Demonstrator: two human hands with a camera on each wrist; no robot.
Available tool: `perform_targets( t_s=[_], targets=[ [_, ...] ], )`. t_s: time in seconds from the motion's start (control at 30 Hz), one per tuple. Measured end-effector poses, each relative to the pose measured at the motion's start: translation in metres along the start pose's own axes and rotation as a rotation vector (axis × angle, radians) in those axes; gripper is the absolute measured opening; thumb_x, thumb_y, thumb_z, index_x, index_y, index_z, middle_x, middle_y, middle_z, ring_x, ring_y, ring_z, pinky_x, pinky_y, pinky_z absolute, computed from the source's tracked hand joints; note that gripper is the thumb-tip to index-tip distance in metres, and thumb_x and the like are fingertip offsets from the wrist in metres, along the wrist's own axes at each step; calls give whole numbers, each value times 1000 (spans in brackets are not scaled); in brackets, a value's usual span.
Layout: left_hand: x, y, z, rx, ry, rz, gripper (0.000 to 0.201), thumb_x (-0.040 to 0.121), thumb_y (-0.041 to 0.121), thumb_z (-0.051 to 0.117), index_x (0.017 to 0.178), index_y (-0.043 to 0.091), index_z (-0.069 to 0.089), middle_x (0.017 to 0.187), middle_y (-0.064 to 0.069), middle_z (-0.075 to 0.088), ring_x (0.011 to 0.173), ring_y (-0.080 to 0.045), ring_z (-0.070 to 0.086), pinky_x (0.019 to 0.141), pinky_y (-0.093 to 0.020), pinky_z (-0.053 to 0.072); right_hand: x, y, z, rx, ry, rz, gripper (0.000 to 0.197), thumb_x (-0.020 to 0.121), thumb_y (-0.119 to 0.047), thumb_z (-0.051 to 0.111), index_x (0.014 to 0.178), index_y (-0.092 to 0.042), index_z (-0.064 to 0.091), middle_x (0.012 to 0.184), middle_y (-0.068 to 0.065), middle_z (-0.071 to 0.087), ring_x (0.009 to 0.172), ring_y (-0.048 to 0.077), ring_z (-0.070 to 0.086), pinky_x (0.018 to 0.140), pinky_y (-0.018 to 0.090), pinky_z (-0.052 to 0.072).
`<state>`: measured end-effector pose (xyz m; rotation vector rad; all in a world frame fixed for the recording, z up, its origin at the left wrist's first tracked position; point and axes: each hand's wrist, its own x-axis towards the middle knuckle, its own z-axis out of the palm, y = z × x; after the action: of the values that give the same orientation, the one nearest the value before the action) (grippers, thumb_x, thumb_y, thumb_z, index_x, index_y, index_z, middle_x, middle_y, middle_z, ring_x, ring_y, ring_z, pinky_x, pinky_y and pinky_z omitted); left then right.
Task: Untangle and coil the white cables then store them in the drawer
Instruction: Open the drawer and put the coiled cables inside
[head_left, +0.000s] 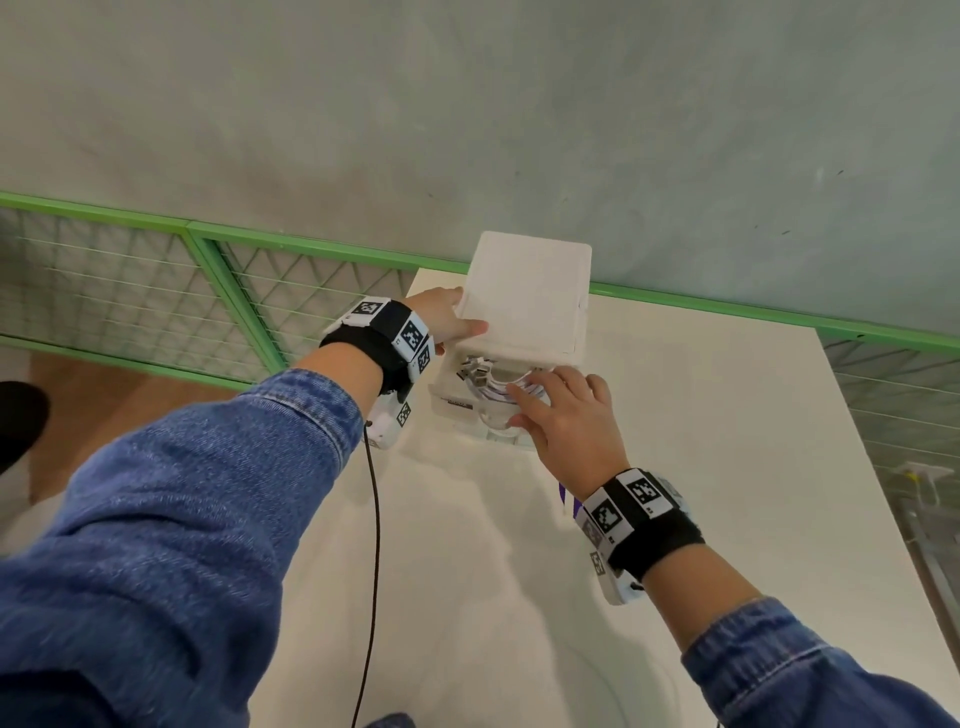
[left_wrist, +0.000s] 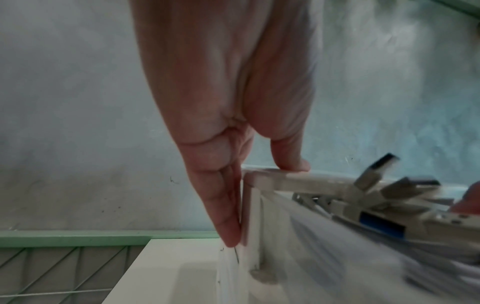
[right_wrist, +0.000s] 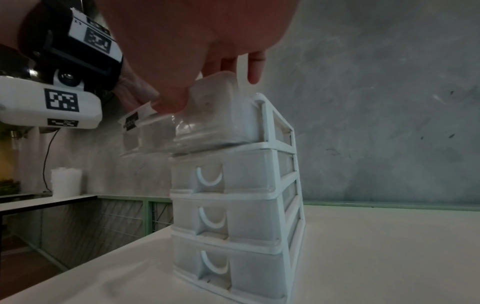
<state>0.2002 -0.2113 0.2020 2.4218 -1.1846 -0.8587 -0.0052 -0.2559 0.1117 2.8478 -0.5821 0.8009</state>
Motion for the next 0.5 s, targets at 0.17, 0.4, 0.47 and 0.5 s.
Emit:
perform_targets(
  t_s=[0.17, 0.4, 0.47, 0.5],
  targets=[
    [0, -1, -1, 21, -2, 6, 71, 89, 47, 56, 147, 15, 29, 124, -7, 61, 93, -30, 69, 87, -37, 53, 12, 0, 2, 48, -14, 35, 18, 80, -28, 63, 97, -22, 68, 97, 3, 65, 89, 27, 59, 76, 37, 45],
    [0, 0, -2, 34, -9, 17, 69, 90, 46, 56, 145, 14, 31, 121, -7, 62, 88, -29, 67, 88, -37, 54, 27, 0, 2, 96, 30, 114, 17, 66, -13, 78, 81, -16, 71, 73, 2, 60, 72, 26, 57, 68, 32, 44],
    [1, -1, -1, 31, -6, 19, 70, 90, 46, 56, 146, 13, 30, 126, -7, 60, 91, -29, 67, 87, -38, 53, 33, 1, -1, 100, 33, 182, 21, 65, -18, 79, 82, -16, 67, 76, 4, 58, 75, 27, 56, 69, 34, 42],
    [1, -1, -1, 28, -4, 17, 70, 89, 46, 56, 146, 13, 30, 127, -7, 59, 94, -30, 67, 89, -39, 54, 35, 2, -2, 105, 32, 205, 24, 65, -19, 79, 84, -17, 66, 78, 4, 58, 76, 28, 56, 71, 34, 42]
  ],
)
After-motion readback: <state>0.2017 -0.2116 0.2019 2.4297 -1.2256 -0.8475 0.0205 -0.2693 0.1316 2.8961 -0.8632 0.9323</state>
